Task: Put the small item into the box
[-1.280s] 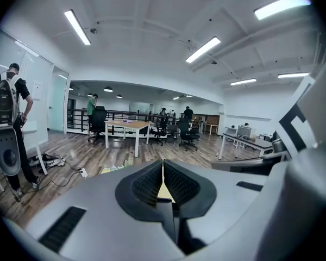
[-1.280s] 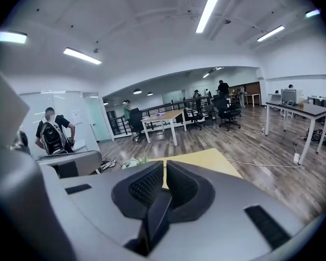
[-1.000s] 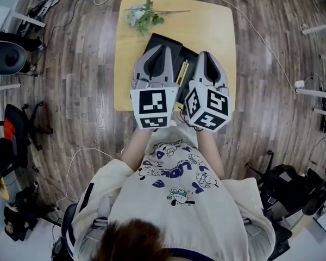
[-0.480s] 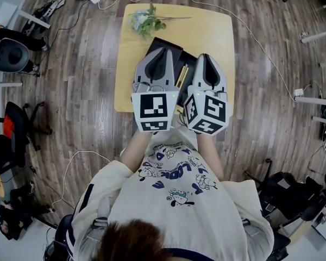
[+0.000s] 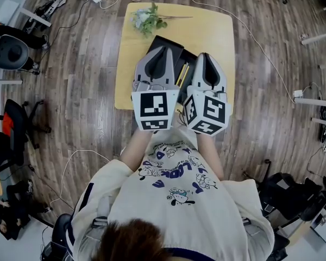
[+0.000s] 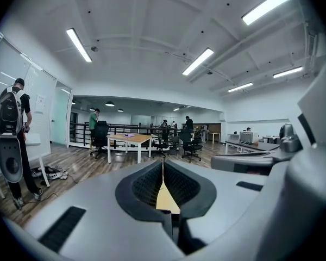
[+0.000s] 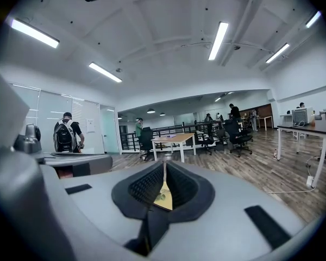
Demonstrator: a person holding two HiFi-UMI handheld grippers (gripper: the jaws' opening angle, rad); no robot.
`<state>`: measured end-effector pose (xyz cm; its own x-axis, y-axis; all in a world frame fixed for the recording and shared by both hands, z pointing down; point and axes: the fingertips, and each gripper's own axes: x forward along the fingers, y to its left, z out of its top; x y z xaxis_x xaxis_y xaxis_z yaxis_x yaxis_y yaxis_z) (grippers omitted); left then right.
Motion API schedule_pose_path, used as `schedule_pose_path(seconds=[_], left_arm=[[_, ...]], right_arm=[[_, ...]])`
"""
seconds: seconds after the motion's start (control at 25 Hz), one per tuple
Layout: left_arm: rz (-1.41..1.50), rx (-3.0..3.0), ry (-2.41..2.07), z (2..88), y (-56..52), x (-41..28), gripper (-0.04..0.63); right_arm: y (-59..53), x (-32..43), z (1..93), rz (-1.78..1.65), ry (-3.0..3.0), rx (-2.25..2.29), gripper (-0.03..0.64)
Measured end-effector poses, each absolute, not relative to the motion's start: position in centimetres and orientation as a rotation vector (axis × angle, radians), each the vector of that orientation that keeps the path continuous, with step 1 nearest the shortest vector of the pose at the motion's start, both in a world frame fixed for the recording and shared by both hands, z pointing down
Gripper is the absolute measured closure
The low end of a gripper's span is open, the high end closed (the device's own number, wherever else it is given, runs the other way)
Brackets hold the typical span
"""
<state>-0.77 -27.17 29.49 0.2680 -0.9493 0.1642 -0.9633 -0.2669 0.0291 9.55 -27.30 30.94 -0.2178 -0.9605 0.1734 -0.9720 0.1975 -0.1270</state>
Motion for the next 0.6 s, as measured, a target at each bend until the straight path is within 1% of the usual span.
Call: schedule_pose_path(seconds=[0.6], left_arm=[[0.166,2.412,-1.813,29.25,-26.56,-0.02,0.575]], right_arm=[[-26.71,9.91,31.19,0.336,-2.382,1.927,0.578]])
